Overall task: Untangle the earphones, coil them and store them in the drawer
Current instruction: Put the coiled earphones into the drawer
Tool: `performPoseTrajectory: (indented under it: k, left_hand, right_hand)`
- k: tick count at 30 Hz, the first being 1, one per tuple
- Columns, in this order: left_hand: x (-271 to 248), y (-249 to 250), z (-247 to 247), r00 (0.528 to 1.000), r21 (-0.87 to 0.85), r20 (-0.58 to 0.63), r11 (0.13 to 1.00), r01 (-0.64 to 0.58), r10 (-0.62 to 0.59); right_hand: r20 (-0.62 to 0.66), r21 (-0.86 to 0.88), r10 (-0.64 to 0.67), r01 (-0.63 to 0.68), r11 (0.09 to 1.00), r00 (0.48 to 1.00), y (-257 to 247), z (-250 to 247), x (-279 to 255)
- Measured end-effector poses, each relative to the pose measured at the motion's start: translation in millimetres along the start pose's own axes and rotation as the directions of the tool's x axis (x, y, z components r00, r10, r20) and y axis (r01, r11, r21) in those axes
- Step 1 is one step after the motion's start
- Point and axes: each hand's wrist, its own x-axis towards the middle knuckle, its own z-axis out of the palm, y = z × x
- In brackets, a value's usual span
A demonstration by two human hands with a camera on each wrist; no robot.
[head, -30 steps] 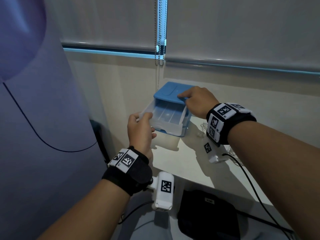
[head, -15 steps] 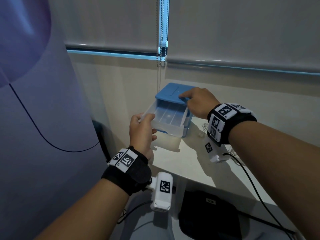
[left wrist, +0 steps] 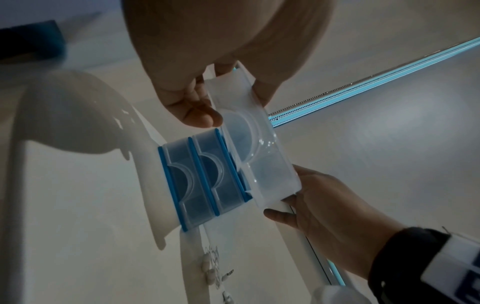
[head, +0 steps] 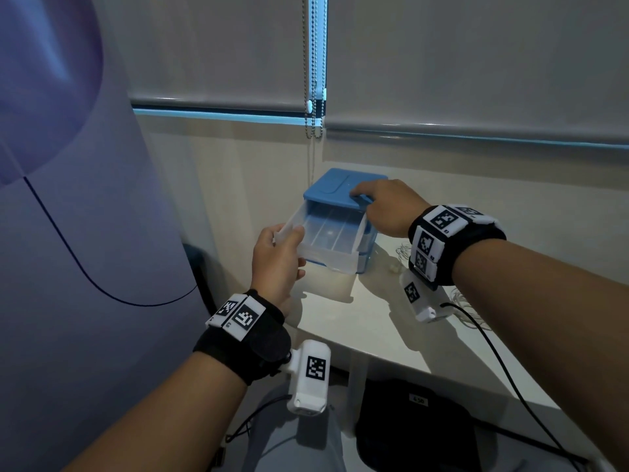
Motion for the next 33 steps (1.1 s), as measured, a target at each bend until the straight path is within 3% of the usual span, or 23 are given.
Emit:
performPoseTrajectory:
  k: [9, 12, 14, 17, 21, 23, 27, 30, 33]
  left_hand:
    - [-1, 5, -2, 1.0, 0.041, -0.003, 0.999, 0.015, -0.015]
    - [1, 10, -4, 0.992, 0.125, -0.075, 0.988, -0.093, 0.103]
    - [-1, 19, -2, 0.952, 0.31, -0.083, 0.916, -0.255, 0.293]
    - [-15, 37, 12, 0.855, 0.549, 0.022, 0.708, -0.444, 0.519]
    - [-35, 45, 47, 0.714, 0.437, 0.287, 0.576, -0.691, 0.638]
    - [-47, 40, 69, 0.678, 0.358, 0.452, 0.578, -0.733, 0.58]
    - [-64, 11, 117, 0.667, 0.442, 0.714, 0.601, -0.665, 0.212]
    - [-63, -14, 146, 0.684, 0.635, 0.723, 0.49, -0.598, -0.102]
    - [-54, -32, 169, 0.677, 0.77, 0.637, 0.355, -0.53, -0.369]
  right_hand:
    - [-0.005, 0.009, -0.016, 0.016, 1.0, 1.0, 2, 0, -1]
    - [-0.031, 0.032, -0.041, 0.042, 0.999, 0.999, 7, -2, -4]
    - [-0.077, 0.049, -0.062, 0.065, 0.997, 0.995, 15, -5, -11]
    - [-0.146, 0.071, -0.082, 0.093, 0.993, 0.986, 35, -13, -29]
    - [-0.093, 0.084, -0.007, 0.014, 0.996, 0.996, 69, -27, -69]
    - [-0.006, 0.056, 0.05, -0.05, 0.997, 0.999, 90, -31, -91]
    - [0.126, -0.019, 0.245, -0.244, 0.97, 0.961, 141, -24, -121]
    - [0.155, -0.006, 0.381, -0.385, 0.923, 0.911, 167, -14, -134]
    - [0.181, 0.063, 0.437, -0.454, 0.889, 0.881, 173, -2, -136]
